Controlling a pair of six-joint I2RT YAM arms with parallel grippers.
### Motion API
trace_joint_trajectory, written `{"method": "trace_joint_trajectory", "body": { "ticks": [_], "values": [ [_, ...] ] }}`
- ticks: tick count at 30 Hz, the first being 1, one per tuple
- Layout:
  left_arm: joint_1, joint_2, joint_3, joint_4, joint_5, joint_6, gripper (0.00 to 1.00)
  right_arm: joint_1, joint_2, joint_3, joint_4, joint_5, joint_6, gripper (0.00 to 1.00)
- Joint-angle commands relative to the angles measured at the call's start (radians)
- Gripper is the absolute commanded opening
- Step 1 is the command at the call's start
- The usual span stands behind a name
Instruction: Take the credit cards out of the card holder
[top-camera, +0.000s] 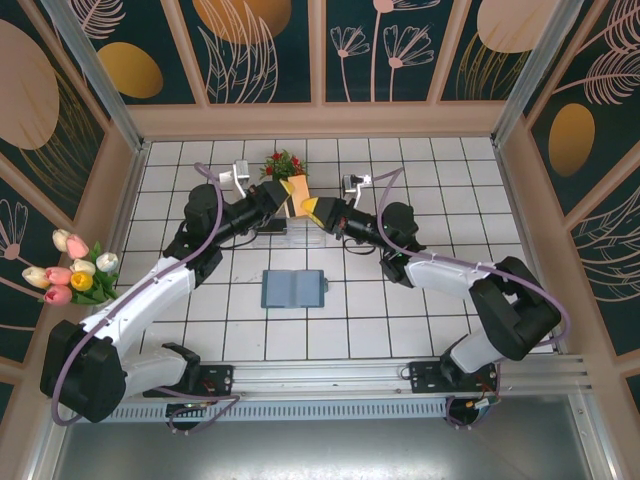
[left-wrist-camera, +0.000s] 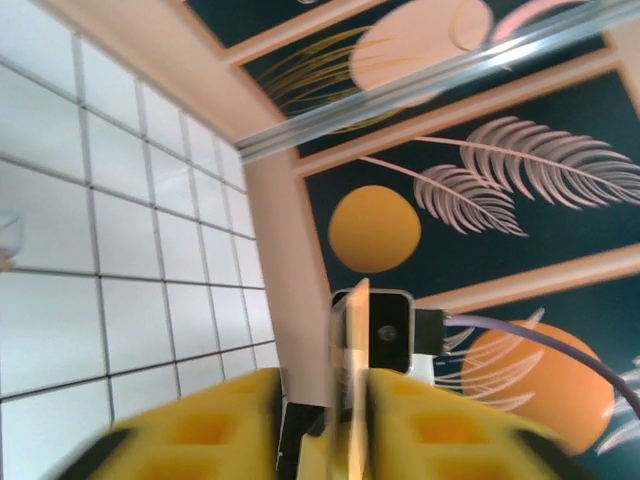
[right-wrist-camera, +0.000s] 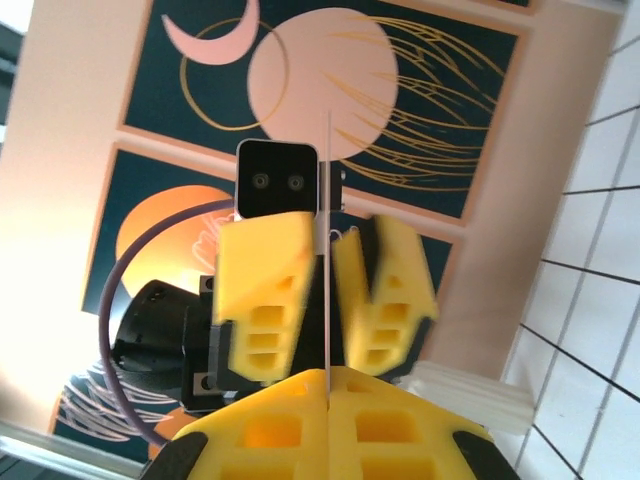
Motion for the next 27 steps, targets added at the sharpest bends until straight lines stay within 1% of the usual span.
{"method": "trace_joint_trajectory", "body": {
  "ticks": [1,4,6,7,10,12,15,20,23,27],
  "values": [
    [0.022,-0.009,0.059,-0.219,-0.074,0.074,0.5,-0.03,-0.064,0.009,-0.115,0.015,-0.119,0.0],
    [0.052,-0.013,0.072,-0.359,-0.123,0.132,0.71,-0.075,-0.105,0.024,-0.286,-0.003,-0.251,0.0],
    [0.077,-0.015,0.069,-0.439,-0.154,0.17,0.78,-0.099,-0.128,0.055,-0.44,-0.003,-0.392,0.0],
    [0.087,-0.019,0.063,-0.478,-0.175,0.187,0.82,-0.108,-0.138,0.079,-0.543,0.012,-0.484,0.0],
    [0.116,-0.04,0.029,-0.546,-0.226,0.229,0.91,-0.117,-0.146,0.147,-0.776,0.072,-0.735,0.0],
    [0.128,-0.054,0.004,-0.584,-0.262,0.251,0.98,-0.117,-0.139,0.183,-0.863,0.093,-0.874,0.0],
    [0.137,-0.064,-0.033,-0.624,-0.297,0.276,0.98,-0.118,-0.126,0.217,-0.923,0.138,-1.041,0.0],
    [0.14,-0.063,-0.096,-0.635,-0.297,0.29,0.98,-0.117,-0.085,0.26,-0.918,0.208,-1.281,0.0],
    [0.14,-0.057,-0.12,-0.638,-0.292,0.297,0.98,-0.117,-0.044,0.294,-0.913,0.189,-1.403,0.0],
    [0.14,-0.05,-0.141,-0.638,-0.29,0.304,0.98,-0.117,0.034,0.382,-0.986,0.141,-1.564,0.0]
  ]
}}
